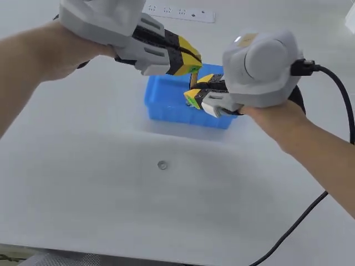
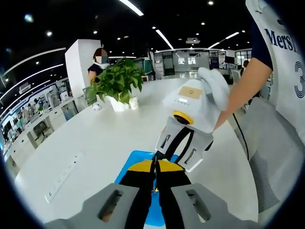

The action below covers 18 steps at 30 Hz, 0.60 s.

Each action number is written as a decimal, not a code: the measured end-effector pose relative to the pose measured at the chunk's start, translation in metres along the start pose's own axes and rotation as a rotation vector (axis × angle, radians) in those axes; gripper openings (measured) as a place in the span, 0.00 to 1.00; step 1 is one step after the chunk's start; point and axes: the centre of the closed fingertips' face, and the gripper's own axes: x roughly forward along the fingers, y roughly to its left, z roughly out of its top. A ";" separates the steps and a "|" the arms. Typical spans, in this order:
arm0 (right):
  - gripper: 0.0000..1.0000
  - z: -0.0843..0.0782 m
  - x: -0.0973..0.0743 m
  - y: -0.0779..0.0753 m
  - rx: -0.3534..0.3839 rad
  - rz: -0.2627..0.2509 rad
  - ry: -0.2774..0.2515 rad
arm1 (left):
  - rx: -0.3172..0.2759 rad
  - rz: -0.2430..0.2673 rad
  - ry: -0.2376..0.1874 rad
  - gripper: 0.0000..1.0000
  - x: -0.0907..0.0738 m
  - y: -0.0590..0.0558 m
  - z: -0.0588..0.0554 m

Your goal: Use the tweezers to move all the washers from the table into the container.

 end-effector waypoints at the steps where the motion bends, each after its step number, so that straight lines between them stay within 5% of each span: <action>1: 0.11 -0.001 0.000 -0.001 -0.010 -0.008 0.008 | -0.002 -0.001 0.001 0.05 0.000 0.000 -0.001; 18: 0.12 0.015 -0.019 0.007 0.012 -0.012 -0.051 | 0.031 0.022 -0.014 0.05 -0.017 -0.012 0.014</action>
